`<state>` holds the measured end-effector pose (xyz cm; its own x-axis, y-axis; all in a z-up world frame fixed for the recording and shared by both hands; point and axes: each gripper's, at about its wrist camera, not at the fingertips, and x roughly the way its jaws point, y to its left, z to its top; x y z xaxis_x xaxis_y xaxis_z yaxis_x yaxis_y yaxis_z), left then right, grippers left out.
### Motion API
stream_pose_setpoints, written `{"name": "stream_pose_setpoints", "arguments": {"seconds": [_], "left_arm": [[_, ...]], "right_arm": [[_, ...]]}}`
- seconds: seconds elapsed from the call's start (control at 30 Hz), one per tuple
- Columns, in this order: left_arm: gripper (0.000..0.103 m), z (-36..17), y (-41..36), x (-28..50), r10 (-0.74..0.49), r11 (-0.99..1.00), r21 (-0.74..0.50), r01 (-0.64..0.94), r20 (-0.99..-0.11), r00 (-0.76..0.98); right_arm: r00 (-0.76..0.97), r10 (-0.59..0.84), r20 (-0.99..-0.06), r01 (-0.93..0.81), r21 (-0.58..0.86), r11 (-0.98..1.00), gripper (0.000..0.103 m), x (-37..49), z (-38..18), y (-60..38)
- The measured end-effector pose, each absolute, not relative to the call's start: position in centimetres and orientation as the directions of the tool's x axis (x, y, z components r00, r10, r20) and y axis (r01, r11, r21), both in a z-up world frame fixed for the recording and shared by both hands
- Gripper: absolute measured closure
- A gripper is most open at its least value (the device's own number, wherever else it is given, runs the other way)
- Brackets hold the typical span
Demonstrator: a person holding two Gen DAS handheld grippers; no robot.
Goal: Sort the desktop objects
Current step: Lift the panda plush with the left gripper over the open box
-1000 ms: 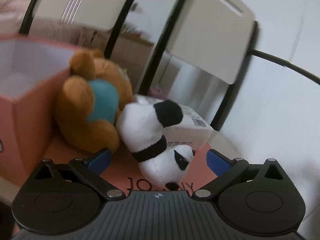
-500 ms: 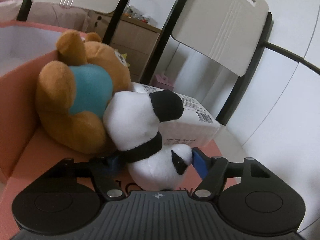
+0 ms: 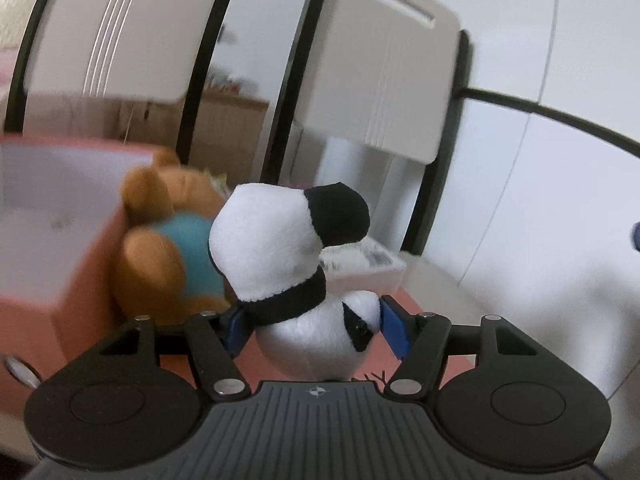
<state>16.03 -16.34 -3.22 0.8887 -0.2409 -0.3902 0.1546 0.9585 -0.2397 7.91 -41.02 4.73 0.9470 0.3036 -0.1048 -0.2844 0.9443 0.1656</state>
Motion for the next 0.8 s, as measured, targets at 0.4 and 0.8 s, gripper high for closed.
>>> {"name": "stream_pose_setpoints", "arguments": {"seconds": [0.4, 0.8], "left_arm": [[0.033, 2.9, -10.6, 13.6, -0.159, 0.985, -0.111, 0.132, -0.287, 0.945], [0.033, 1.2, -2.0, 13.7, 0.010, 0.998, -0.063, -0.030, -0.294, 0.956]], "right_arm": [[0.945, 0.312, -0.099, -0.294, 0.161, 0.942, 0.000, 9.7, 5.2, -37.3], [0.904, 0.378, -0.197, -0.356, 0.141, 0.924, 0.000, 12.6, 4.1, -31.6]]}}
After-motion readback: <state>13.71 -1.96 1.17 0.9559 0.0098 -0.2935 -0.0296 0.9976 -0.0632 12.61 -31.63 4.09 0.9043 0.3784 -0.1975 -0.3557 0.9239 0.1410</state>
